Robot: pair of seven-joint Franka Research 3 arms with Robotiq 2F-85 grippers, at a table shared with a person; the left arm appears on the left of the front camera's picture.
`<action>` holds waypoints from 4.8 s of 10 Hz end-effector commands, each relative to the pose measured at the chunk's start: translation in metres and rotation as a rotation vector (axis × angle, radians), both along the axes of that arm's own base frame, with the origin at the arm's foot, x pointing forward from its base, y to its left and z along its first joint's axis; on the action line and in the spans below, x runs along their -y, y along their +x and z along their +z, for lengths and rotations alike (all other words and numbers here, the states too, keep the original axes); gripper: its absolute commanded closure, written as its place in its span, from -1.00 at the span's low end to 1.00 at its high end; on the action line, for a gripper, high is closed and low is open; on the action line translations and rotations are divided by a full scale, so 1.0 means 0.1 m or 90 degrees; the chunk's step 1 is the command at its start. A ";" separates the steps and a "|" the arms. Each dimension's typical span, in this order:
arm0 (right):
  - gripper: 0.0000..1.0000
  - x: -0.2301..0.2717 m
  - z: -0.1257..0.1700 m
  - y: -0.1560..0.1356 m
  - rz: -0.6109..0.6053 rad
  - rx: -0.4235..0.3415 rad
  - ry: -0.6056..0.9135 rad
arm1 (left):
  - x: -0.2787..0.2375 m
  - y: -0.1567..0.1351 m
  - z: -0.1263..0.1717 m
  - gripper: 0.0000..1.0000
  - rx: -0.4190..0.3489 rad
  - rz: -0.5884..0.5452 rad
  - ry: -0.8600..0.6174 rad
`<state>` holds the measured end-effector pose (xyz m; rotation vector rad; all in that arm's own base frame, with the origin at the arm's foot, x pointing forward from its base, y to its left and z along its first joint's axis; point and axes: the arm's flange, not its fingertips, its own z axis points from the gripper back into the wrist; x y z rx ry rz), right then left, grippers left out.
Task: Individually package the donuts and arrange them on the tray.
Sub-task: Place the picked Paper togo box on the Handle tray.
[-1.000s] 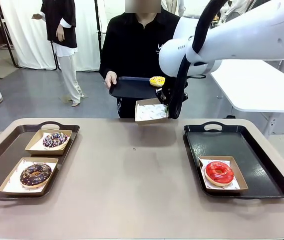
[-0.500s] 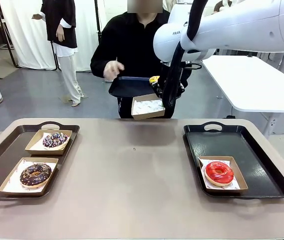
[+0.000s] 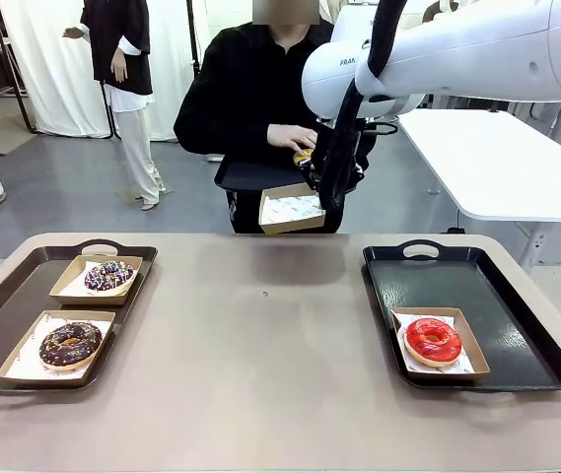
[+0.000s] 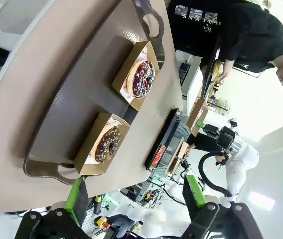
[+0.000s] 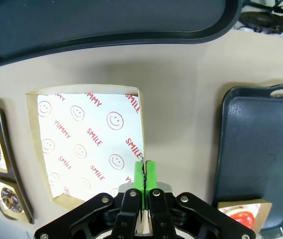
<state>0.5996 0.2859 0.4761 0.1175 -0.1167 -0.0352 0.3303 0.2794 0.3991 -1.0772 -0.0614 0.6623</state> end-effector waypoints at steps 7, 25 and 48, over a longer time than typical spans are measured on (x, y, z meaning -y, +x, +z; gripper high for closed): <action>1.00 0.00 -0.01 -0.01 0.000 0.003 0.001 | 0.02 -0.04 0.01 -1.00 0.004 0.002 -0.004; 0.97 0.00 0.00 0.00 0.000 0.000 0.000 | 0.02 -0.04 0.01 -1.00 0.004 0.002 -0.004; 0.97 2.30 -0.77 -0.30 -0.007 -0.020 -0.052 | 0.02 -0.04 0.01 -1.00 0.004 0.002 -0.004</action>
